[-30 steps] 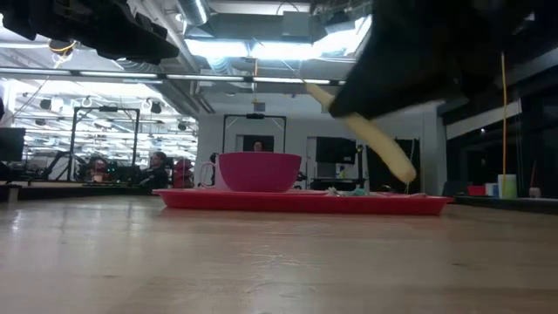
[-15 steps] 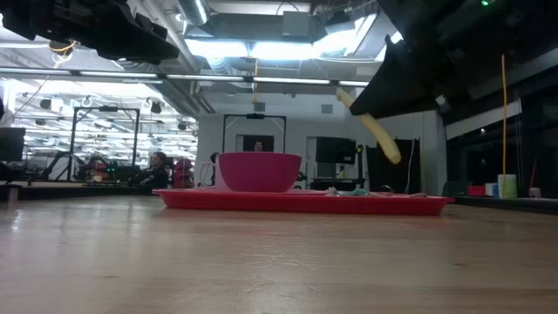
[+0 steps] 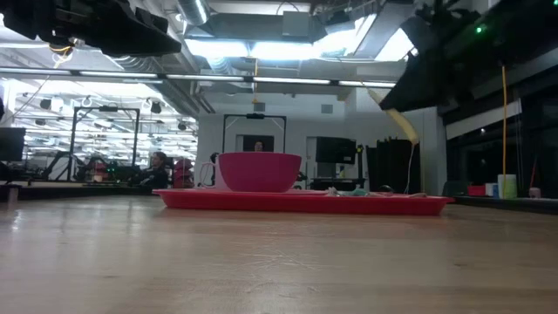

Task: Set up tray
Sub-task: Put the yellow dinner knife to the right side of the orange fork on the light brown table napkin on the red tray

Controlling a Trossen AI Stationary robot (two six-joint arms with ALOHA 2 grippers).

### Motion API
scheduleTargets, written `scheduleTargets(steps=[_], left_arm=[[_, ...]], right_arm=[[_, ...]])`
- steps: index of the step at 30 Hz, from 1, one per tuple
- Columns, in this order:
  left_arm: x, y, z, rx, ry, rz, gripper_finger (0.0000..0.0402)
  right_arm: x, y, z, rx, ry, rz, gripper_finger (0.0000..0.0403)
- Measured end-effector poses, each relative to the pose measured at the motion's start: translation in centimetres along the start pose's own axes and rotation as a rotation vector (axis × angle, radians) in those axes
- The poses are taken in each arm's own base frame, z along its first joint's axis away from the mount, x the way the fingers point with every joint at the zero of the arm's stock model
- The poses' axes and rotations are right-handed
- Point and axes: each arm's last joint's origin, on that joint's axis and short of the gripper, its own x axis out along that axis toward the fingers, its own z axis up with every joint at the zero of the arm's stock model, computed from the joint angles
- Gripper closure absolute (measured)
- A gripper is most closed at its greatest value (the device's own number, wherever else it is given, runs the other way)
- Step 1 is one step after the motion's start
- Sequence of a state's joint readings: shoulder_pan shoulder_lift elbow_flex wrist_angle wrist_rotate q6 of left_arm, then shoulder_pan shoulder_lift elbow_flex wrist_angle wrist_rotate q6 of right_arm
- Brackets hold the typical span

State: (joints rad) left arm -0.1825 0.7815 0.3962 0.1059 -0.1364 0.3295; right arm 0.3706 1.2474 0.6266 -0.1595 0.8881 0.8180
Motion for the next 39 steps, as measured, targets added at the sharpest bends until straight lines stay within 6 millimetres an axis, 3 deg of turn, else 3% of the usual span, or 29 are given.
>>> scheduleTargets(steps=[9,14,18,22,28,39], left_arm=[[0.0,0.0,0.0,0.006,0.000,0.000,0.0394],[0.0,0.0,0.0,0.006,0.000,0.000,0.0397],[0.0,0.0,0.0,0.006,0.000,0.000,0.0397],[0.0,0.0,0.0,0.006,0.001,0.000,0.0396],[0.0,0.0,0.0,0.006,0.000,0.000,0.0399],[0.0,0.0,0.0,0.006,0.001,0.000,0.0399]], right_arm=[[1.5,-3.4,2.9,0.146,-0.048,-0.103,0.0340],[3.5,-5.7,4.8,0.235,0.061,-0.148,0.0340],[4.0,-7.2,5.8,0.275,0.127,-0.227,0.0340],[4.2,-7.9,6.8,0.316,0.177,-0.250,0.0340],[4.9,-9.0,6.8,0.346,0.364,-0.376,0.0340],[9.1,-9.6,8.5,0.361,0.547,-0.380,0.0340]])
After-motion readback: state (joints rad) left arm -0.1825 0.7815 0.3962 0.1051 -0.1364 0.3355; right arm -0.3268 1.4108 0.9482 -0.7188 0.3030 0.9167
